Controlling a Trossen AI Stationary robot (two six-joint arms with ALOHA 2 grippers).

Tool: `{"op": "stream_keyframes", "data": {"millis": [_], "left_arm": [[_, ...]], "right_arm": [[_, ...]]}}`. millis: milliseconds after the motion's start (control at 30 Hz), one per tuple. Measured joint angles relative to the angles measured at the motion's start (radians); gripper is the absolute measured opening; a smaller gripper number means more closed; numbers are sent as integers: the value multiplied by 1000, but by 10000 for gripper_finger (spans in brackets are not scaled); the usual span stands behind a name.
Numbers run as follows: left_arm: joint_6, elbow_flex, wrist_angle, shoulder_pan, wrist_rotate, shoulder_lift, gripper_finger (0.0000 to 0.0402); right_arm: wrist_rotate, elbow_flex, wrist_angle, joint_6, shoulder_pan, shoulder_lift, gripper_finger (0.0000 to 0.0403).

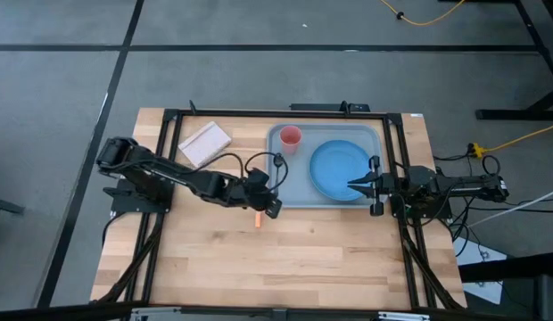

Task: Pick and place plate/cup/fork/spoon on tray
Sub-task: Put the yellow fork on the gray serving tray to the right of the black spoon

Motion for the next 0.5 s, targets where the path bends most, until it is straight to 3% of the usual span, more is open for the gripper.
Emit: {"op": "stream_keyframes", "data": {"millis": [200,367,500], "left_arm": [[-43,0,17,-28,-21,23,19],[-143,0,-48,-42,-98,23,116],[-234,1,-109,-33,-50,23,174]], "right_arm": [[0,0,0,0,0,0,46],[0,0,0,0,0,0,46],[0,0,0,0,0,0,46]]}}
